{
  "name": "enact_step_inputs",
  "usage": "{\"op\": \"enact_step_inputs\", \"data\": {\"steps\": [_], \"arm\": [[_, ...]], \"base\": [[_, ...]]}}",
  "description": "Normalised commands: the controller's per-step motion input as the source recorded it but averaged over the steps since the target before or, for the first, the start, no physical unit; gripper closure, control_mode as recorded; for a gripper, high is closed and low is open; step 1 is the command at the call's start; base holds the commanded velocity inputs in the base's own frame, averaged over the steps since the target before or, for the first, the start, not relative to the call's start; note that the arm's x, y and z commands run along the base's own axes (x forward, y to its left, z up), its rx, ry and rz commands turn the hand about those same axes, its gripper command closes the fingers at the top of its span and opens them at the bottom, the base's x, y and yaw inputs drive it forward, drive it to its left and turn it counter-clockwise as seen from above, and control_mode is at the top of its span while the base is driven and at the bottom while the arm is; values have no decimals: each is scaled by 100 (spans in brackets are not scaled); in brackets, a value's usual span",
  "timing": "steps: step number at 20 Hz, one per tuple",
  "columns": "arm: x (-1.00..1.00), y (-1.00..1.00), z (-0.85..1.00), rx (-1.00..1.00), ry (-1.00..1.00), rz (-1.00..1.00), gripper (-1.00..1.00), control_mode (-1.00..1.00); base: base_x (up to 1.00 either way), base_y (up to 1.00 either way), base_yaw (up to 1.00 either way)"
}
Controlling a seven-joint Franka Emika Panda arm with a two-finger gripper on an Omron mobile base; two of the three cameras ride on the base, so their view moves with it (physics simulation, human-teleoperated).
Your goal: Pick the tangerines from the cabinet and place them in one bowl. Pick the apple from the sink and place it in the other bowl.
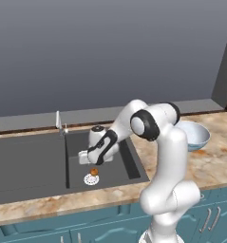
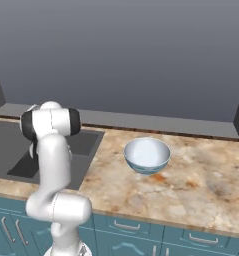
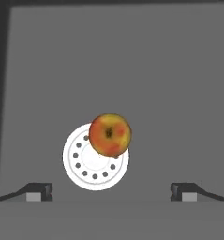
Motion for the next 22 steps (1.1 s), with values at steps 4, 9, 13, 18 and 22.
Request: {"op": "enact_step_inputs", "data": {"steps": [4, 9, 13, 18, 22], "arm": [[45, 13, -35, 0, 0, 0, -100, -100], [33, 2, -25, 0, 0, 0, -100, -100], [1, 0, -16, 0, 3, 0, -100, -100], [0, -2, -13, 1, 4, 0, -100, -100], [0, -20, -2, 3, 2, 0, -100, -100]], "base": [[0, 0, 0], [0, 0, 0], [0, 0, 0], [0, 0, 0], [0, 0, 0]]}}
